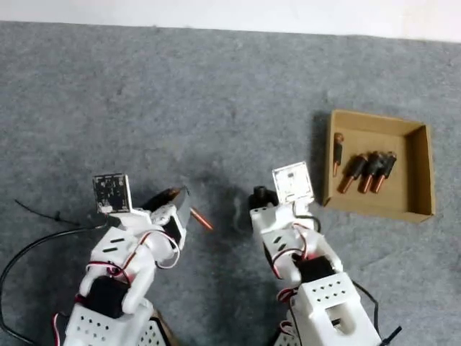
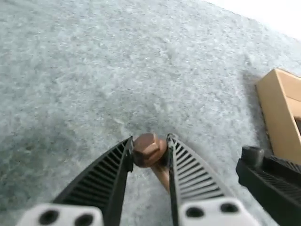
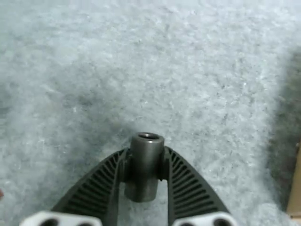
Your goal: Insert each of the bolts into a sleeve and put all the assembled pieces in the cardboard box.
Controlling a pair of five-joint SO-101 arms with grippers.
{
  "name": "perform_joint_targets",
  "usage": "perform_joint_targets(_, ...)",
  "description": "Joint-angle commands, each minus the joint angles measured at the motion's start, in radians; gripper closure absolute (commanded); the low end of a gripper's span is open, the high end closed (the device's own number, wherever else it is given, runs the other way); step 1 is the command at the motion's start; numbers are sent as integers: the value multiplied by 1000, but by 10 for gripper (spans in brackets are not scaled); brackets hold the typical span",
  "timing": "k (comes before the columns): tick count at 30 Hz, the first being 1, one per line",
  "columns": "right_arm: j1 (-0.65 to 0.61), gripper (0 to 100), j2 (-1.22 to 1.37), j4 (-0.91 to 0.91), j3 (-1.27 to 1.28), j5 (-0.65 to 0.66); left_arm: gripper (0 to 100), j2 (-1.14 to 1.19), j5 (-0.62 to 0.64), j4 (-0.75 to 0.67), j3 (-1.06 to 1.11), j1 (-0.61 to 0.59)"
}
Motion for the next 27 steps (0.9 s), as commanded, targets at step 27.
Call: perform_joint_targets(27, -188, 994, -16, -541, 200, 443, 996, -19, -129, -529, 120, -4)
